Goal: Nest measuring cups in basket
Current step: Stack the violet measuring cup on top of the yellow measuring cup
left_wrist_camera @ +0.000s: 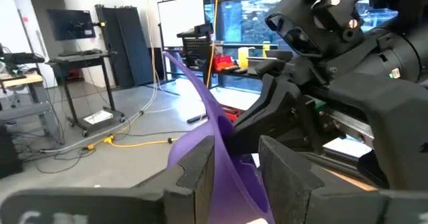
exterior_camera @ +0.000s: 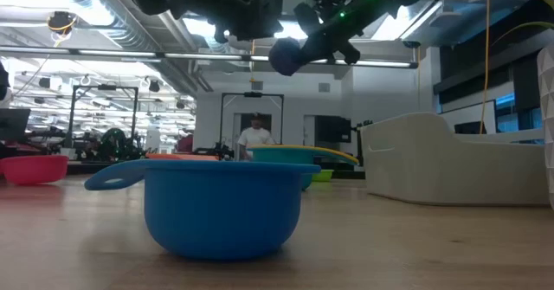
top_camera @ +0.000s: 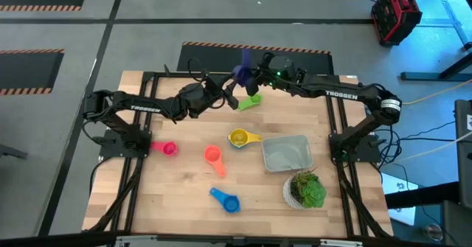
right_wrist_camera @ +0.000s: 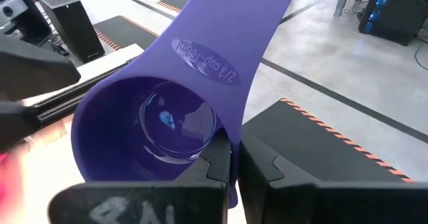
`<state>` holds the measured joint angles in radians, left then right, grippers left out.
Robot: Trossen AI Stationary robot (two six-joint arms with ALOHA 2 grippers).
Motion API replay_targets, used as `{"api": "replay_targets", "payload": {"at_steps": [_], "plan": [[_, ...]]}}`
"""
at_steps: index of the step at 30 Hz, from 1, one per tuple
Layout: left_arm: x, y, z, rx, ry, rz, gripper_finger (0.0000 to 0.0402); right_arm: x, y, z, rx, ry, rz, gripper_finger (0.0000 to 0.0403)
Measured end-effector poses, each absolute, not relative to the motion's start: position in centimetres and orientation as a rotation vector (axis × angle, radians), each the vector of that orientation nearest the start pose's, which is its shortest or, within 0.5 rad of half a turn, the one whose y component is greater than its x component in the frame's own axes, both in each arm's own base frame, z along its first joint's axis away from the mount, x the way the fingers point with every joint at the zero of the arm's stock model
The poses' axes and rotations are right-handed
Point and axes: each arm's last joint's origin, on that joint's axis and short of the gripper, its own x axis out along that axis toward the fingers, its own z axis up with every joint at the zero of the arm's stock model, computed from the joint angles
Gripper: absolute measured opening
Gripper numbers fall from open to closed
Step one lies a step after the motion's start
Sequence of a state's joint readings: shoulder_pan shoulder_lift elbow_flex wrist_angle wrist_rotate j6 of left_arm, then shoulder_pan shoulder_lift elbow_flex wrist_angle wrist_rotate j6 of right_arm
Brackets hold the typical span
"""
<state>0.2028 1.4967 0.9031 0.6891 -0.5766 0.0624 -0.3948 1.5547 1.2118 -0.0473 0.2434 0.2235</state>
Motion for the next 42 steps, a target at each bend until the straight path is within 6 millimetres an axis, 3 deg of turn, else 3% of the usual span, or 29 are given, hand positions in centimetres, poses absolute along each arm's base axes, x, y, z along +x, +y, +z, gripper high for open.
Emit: {"api": "replay_targets", "payload": {"at_steps": [14,35,42], "plan": [[31.6,8.4,28.8,0.09,-0.04,0.893,0.011,33.0,-14.0,31.1,0.387,0.194,-0.683,0.0016],[31.3,9.4,29.0,0.118,-0.036,0.964,0.011,33.5,-13.1,31.7,0.358,0.142,-0.656,0.0017],[31.2,9.5,29.0,0.118,-0.036,0.972,0.008,33.5,-13.1,31.7,0.358,0.14,-0.658,0.0017]]}}
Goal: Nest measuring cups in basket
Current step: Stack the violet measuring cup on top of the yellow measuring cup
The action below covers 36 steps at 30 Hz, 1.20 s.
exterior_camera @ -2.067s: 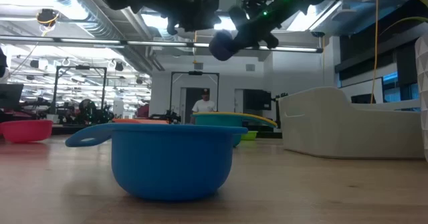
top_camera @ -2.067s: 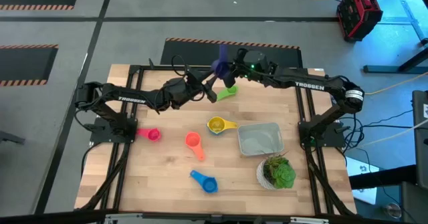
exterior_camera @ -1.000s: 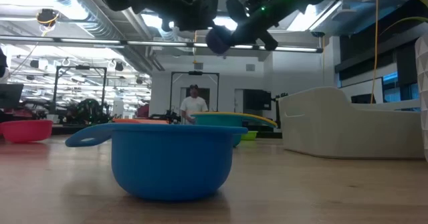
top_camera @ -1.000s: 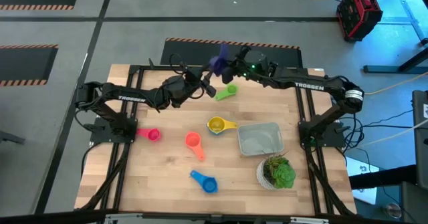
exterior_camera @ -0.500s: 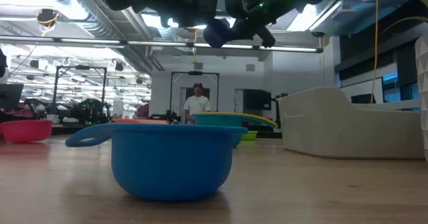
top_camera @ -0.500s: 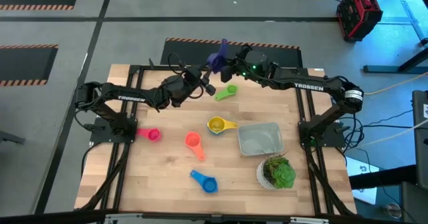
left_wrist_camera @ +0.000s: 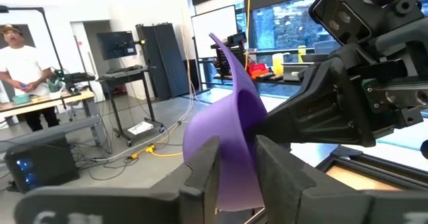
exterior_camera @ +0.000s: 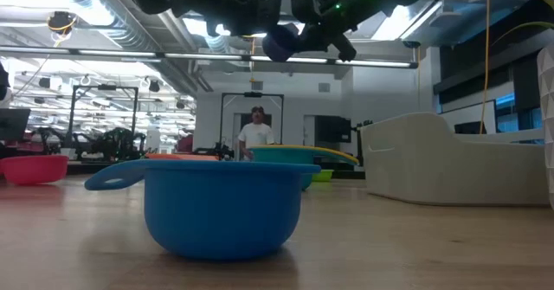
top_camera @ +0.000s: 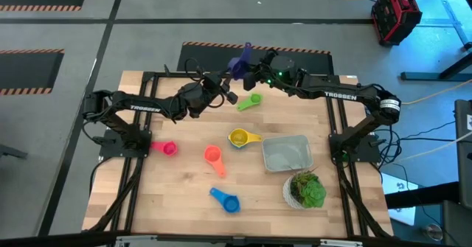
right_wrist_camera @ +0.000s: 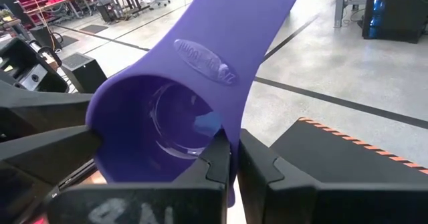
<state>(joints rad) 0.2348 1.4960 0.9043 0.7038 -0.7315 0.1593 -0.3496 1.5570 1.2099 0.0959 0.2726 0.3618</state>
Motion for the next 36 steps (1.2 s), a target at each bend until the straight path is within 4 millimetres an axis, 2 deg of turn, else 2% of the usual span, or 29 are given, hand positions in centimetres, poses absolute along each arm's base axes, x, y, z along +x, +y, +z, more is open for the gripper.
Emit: {"api": "replay_targets", "payload": {"at_steps": [17,29,36], "plan": [[31.19,9.53,29.0,0.116,-0.037,0.988,0.0004,33.55,-13.02,31.68,0.38,0.135,-0.66,0.0018],[31.19,9.54,28.95,0.118,-0.034,0.985,0.0003,33.54,-13.01,31.67,0.38,0.137,-0.659,0.002],[31.29,9.57,28.96,0.137,-0.033,0.921,0.0038,33.48,-12.98,31.74,0.38,0.138,-0.659,0.002]]}}
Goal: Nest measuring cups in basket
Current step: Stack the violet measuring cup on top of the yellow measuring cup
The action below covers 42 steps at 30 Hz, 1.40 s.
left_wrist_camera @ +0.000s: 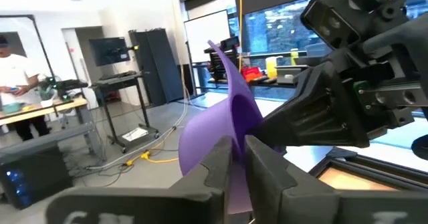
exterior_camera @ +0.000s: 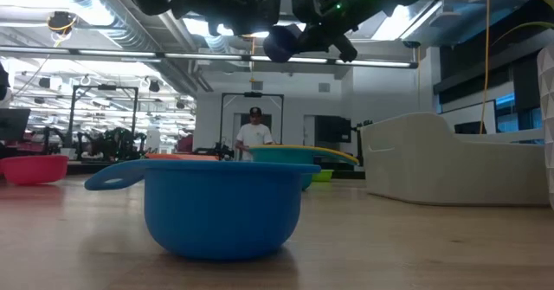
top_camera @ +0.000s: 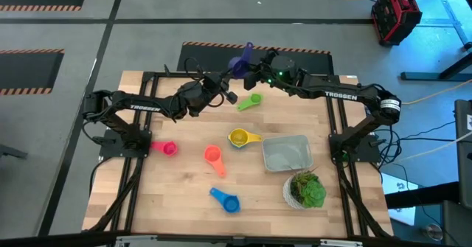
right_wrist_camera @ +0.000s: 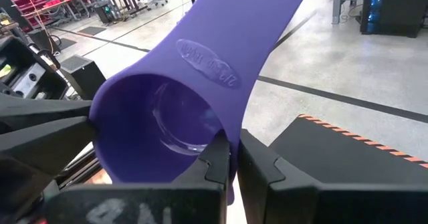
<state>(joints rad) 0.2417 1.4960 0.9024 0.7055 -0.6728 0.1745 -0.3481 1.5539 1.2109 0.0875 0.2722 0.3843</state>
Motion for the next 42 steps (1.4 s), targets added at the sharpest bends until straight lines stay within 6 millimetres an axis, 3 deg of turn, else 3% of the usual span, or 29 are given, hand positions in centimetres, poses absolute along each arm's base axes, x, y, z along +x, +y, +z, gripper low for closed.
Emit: {"api": "replay_targets", "payload": {"at_steps": [10,17,30,42], "plan": [[31.25,9.64,28.92,0.179,-0.007,0.935,0.0104,33.51,-12.86,31.65,0.381,0.149,-0.649,0.002],[31.21,9.81,28.95,0.172,-0.014,0.934,0.0122,33.69,-12.37,31.63,0.382,0.155,-0.628,0.0018],[31.15,9.86,28.93,0.149,-0.021,0.963,0.0111,33.73,-12.31,31.64,0.385,0.154,-0.624,0.0019],[31.11,9.89,28.97,0.146,-0.023,0.979,0.0032,33.74,-12.28,31.65,0.387,0.154,-0.621,0.002]]}}
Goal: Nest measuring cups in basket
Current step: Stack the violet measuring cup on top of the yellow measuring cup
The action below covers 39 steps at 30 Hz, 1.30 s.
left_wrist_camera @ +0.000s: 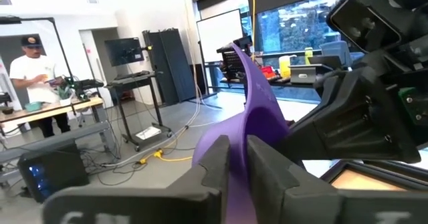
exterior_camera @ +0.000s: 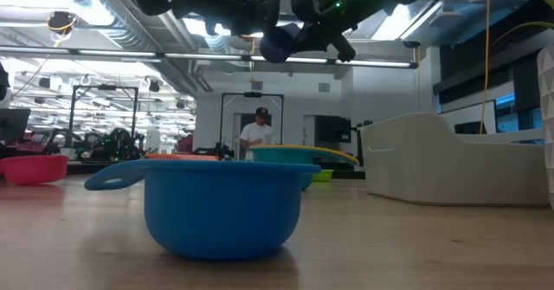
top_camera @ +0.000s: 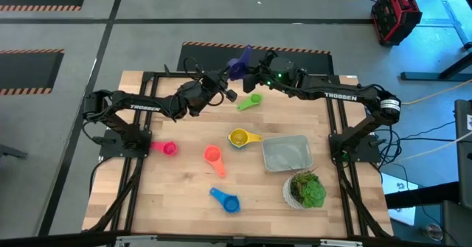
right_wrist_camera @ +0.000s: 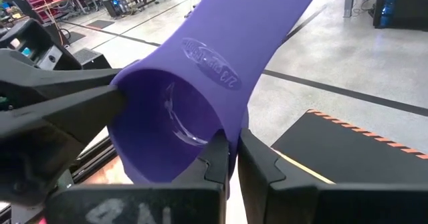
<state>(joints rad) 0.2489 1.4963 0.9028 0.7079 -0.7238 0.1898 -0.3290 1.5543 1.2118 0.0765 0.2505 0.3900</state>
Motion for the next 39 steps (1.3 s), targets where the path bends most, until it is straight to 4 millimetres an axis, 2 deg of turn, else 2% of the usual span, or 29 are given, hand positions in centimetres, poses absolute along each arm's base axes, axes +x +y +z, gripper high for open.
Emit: {"api": "replay_targets", "payload": {"at_steps": [5,16,20,29,39], "plan": [[31.1,9.9,29.0,0.147,-0.024,0.976,0.0005,33.7,-12.3,31.6,0.387,0.156,-0.621,0.002],[31.2,9.8,29.0,0.154,-0.024,0.948,0.0006,33.7,-12.3,31.6,0.385,0.157,-0.622,0.002],[31.3,9.8,29.0,0.163,-0.028,0.89,0.0031,33.7,-12.3,31.6,0.382,0.16,-0.628,0.0019],[31.3,9.8,28.9,0.249,0.023,0.89,0.0121,33.7,-12.2,31.4,0.375,0.182,-0.649,0.0019],[31.4,10.0,27.6,0.233,0.142,0.868,0.0137,33.4,-12.0,30.5,0.375,0.286,-0.666,0.0019]]}}
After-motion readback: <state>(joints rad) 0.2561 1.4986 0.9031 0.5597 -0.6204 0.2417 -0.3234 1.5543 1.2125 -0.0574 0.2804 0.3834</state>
